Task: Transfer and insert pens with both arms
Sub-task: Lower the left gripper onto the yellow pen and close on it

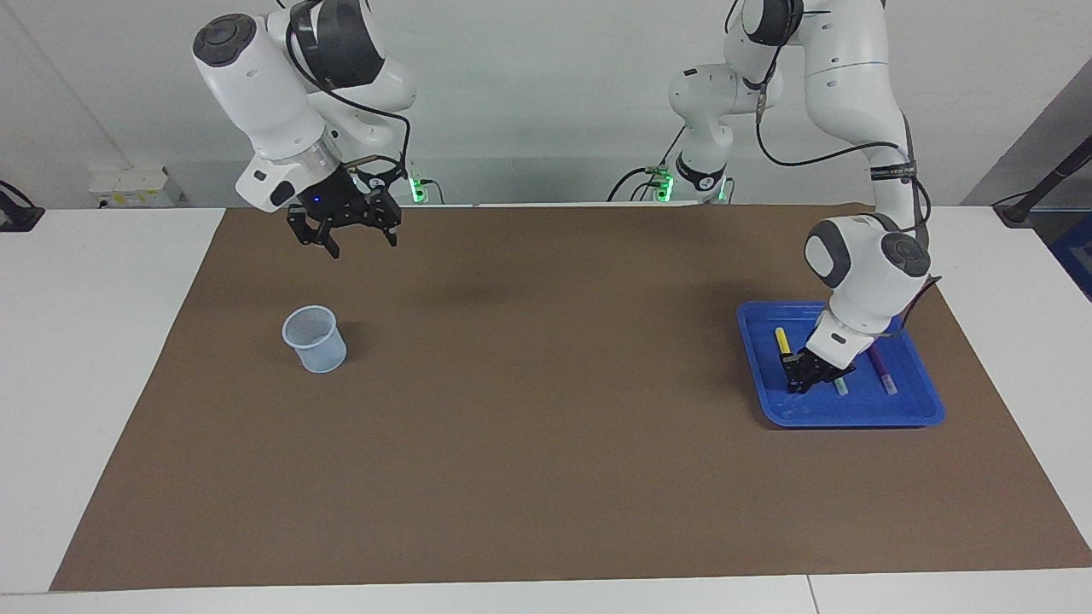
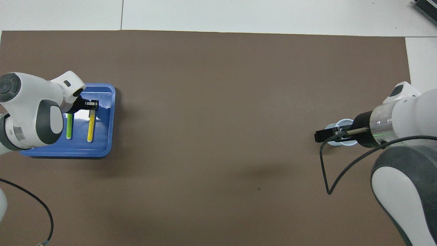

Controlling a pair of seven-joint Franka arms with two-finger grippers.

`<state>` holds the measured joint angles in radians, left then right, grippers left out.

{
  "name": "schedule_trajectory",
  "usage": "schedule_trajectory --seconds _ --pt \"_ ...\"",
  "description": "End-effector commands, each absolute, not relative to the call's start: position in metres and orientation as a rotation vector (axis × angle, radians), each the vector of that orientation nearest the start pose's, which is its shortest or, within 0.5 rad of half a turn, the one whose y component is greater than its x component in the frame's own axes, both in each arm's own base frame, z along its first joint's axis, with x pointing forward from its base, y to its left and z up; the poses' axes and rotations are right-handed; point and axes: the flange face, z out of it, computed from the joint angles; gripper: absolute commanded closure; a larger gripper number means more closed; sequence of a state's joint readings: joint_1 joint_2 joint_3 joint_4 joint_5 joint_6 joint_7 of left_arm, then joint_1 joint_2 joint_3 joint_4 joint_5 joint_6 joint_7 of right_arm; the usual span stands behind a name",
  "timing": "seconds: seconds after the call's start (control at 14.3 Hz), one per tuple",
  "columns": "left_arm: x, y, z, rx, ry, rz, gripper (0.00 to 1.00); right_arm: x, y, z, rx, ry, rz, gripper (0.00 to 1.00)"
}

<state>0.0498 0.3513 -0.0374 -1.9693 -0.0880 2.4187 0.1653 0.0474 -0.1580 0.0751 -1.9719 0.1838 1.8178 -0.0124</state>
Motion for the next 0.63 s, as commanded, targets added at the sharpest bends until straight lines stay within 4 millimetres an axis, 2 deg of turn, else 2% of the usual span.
schedule_trajectory --seconds 0.0,0.28,0.56 --pt "0.618 0.01 0.295 -3.219 0.125 -0.111 1.0 0.502 0.079 0.542 -2.956 -0.152 -0.006 0.0" --pt "0.621 0.009 0.299 -3.222 0.126 -0.094 1.0 0.502 0.079 0.542 -2.956 -0.152 -0.006 0.0" --pt "0.63 0.013 0.327 -3.245 0.104 -0.026 1.0 0.503 0.079 0.542 -2.956 -0.15 -0.009 0.0"
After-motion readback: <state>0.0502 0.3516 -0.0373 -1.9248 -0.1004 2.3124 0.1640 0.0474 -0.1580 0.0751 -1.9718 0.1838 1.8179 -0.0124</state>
